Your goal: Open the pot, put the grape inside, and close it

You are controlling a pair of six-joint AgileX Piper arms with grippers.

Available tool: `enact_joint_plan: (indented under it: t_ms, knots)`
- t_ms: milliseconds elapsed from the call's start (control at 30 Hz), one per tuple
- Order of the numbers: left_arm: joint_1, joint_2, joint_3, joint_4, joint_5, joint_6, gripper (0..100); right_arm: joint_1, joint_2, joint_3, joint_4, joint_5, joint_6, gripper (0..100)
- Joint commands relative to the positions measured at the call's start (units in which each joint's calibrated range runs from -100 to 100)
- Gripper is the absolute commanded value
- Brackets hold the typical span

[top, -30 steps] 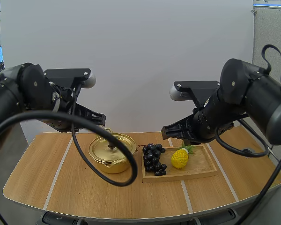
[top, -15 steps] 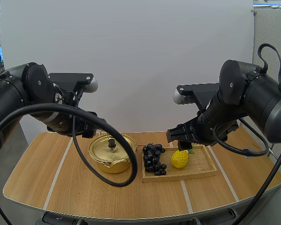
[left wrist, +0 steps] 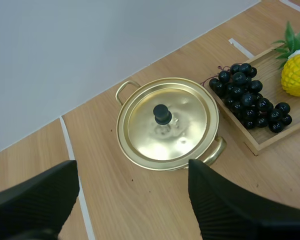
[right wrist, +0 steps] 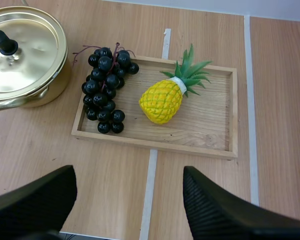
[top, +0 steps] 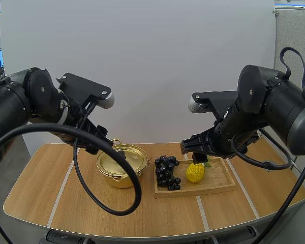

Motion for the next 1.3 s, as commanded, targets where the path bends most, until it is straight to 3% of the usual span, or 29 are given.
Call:
enact_joint_plan:
  t_ms: [0, 567, 1000, 1267]
  knots:
    - [0.10, 4.32, -1.51, -3.52, -2.07, 2.70, 100, -0.18, -0.05, -0.51, 0.56, 0.16, 0.16, 100]
    - [-0.08, 34.53, -17.22, -5.94, -0.25, 7.33, 100, -0.18, -0.05, -0.51, 1.68, 0.16, 0.16, 100]
    - [-0.08, 46.68, -20.34, -5.94, -0.35, 8.77, 100, -0.18, -0.05, -0.51, 5.38, 0.16, 0.16, 100]
    - [-2.92, 49.06, -20.44, -5.74, -4.18, 9.18, 100, -0.18, -0.05, -0.51, 5.49, 0.16, 0.16, 100]
